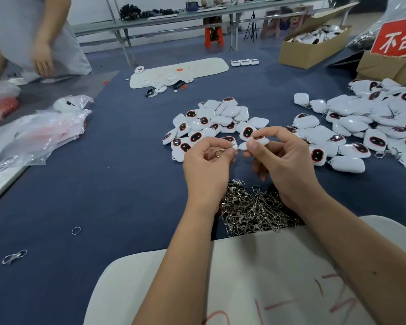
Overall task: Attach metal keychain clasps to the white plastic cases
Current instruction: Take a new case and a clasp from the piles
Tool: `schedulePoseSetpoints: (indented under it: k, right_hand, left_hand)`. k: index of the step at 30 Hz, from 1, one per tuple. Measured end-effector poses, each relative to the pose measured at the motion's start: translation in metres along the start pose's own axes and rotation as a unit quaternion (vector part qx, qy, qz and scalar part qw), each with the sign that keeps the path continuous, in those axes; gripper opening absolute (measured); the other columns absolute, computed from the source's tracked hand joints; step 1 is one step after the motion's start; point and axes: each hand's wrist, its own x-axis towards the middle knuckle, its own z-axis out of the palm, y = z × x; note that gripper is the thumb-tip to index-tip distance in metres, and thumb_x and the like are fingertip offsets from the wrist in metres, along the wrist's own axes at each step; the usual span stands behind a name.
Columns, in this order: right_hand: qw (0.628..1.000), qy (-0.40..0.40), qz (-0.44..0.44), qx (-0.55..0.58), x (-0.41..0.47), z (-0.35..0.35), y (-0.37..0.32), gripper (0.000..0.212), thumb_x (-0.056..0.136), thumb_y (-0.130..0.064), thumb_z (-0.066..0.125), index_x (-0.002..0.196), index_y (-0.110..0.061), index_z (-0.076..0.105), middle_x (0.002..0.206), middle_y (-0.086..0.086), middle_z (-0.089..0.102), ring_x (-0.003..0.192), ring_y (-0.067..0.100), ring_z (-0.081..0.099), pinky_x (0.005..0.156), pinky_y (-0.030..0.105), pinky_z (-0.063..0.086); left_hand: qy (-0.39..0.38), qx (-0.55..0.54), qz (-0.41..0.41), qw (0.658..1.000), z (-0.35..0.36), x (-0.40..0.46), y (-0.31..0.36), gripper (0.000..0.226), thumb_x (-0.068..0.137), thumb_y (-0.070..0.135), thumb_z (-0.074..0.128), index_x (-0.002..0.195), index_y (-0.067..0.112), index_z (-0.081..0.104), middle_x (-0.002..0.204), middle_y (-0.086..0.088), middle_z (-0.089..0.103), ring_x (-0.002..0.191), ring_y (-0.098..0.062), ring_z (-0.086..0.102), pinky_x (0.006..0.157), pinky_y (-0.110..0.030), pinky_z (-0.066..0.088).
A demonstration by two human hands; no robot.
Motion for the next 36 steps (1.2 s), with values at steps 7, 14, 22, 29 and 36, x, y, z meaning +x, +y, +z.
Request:
schedulePoseSetpoints:
  k: [7,14,22,29,36]
  right_hand:
    - [0.999,0.024,0.002,-0.026,0.000,0.000,-0.001,0.027,0.094,-0.023,0.075,0.107,-0.002,0.066,0.070,0.009,0.070,0.047,0.015,0.054,0.042,0.023,0.042]
    - [0.996,0.005,-0.007,-0.089,-0.001,0.000,0.002,0.017,0.095,-0.019,0.076,0.108,-0.012,0.067,0.066,0.011,0.064,0.049,0.016,0.057,0.041,0.025,0.043]
    - [0.999,0.001,-0.016,-0.050,0.000,0.001,0.001,0.017,0.099,-0.012,0.069,0.113,-0.004,0.065,0.070,0.009,0.066,0.055,0.014,0.059,0.049,0.024,0.048]
    - [1.000,-0.010,0.012,0.022,0.001,-0.002,-0.003,0.013,0.102,-0.011,0.064,0.114,-0.007,0.065,0.076,0.008,0.073,0.056,0.015,0.059,0.051,0.023,0.048]
    - [1.000,-0.005,0.013,0.010,0.001,0.000,-0.003,0.021,0.100,-0.012,0.067,0.115,0.001,0.063,0.070,0.003,0.073,0.052,0.014,0.057,0.048,0.023,0.046]
  left_hand:
    - [-0.040,0.141,0.087,0.985,-0.001,0.000,-0.005,0.027,0.086,-0.001,0.073,0.075,0.023,0.070,0.059,0.015,0.060,0.054,0.000,0.050,0.055,-0.009,0.038]
    - [-0.083,0.252,0.147,0.953,-0.006,0.001,-0.008,0.025,0.085,-0.004,0.069,0.077,0.020,0.069,0.065,0.013,0.066,0.065,-0.002,0.062,0.058,-0.007,0.041]
    - [-0.036,0.133,0.041,0.990,-0.002,0.002,-0.006,0.013,0.085,0.003,0.077,0.084,0.015,0.076,0.068,-0.002,0.073,0.059,-0.003,0.061,0.060,-0.012,0.048]
    - [-0.049,-0.088,-0.072,0.992,0.006,-0.002,-0.003,0.004,0.094,0.003,0.071,0.093,0.006,0.073,0.073,-0.002,0.072,0.067,-0.008,0.064,0.066,-0.019,0.053]
    - [-0.019,-0.027,-0.019,0.999,0.007,0.000,-0.005,0.010,0.097,0.001,0.064,0.091,0.007,0.069,0.081,-0.009,0.068,0.072,-0.009,0.062,0.077,-0.027,0.054]
